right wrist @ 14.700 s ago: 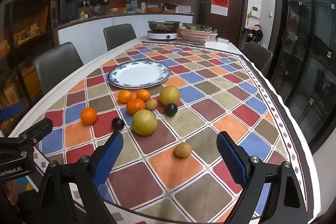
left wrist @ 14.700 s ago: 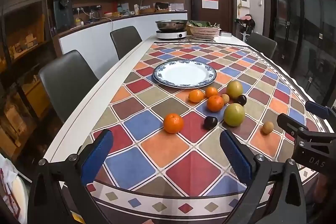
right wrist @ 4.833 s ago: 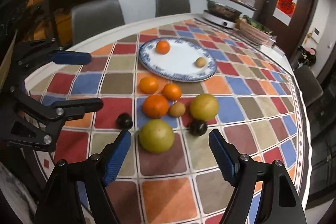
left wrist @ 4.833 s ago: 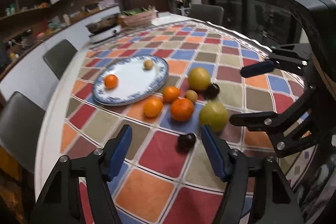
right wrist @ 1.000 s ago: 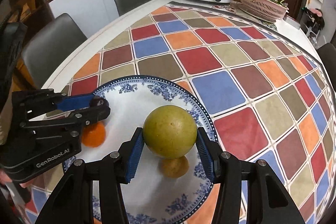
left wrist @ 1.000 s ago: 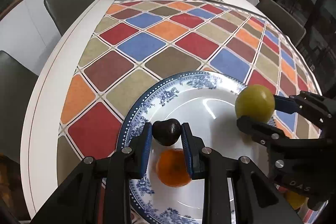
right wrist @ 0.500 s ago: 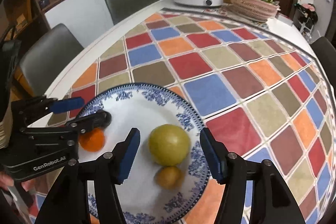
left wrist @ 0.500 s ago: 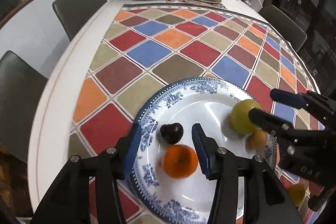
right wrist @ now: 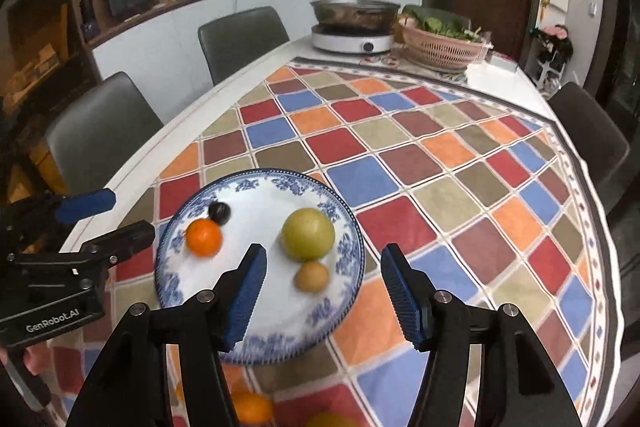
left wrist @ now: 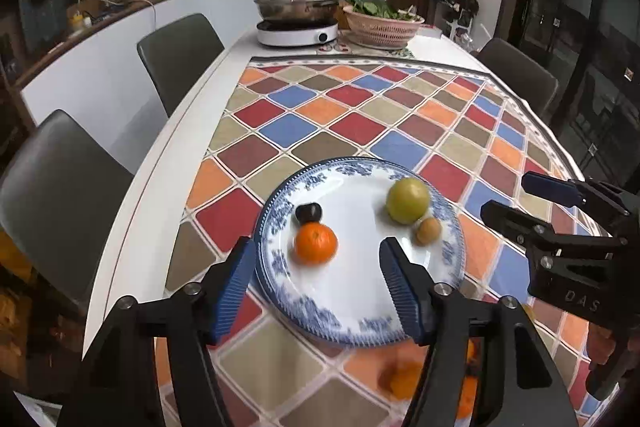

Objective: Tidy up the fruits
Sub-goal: 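Lift both open tools away from the plate, then grasp a large mandarin orange with the left tool while the right tool grasps a dark plum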

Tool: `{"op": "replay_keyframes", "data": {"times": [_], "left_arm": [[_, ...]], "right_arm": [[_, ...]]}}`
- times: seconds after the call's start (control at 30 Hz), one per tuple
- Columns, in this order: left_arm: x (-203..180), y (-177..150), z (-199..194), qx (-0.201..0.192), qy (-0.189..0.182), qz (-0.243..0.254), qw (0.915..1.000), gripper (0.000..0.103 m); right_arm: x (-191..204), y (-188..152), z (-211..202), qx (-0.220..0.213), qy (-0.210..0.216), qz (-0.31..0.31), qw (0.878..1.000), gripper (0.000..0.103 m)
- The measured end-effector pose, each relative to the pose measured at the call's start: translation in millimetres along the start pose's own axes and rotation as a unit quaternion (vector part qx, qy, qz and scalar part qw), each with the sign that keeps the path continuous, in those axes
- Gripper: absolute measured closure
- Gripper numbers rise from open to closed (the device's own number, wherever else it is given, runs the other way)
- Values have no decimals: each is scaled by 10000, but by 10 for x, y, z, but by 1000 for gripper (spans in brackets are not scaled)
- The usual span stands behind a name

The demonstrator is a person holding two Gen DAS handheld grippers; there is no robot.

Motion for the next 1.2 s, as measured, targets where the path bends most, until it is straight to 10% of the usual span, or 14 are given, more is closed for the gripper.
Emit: {"op": "replay_keyframes", "data": {"times": [0.6, 1.2], "left_arm": [[-484, -664, -879, -528, -246, 97, 9983, 34], [-896, -1251, -755, -372, -497, 736, 9954, 34]], "right_arm": [[40, -651, -1098, -685, -209, -298, 9970, 35], [-58, -1366, -1227, -564, -457, -637, 9953, 35]]}}
Point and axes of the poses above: each gripper's, at about its wrist camera, not at the fingertips, and z roughly the way its jaws point, x to its left, y to its top, the point moved 9 cm from there along z, roughly the way its jaws point, and after that the axes turned 1 degree about -z, right-handed, at the moved point
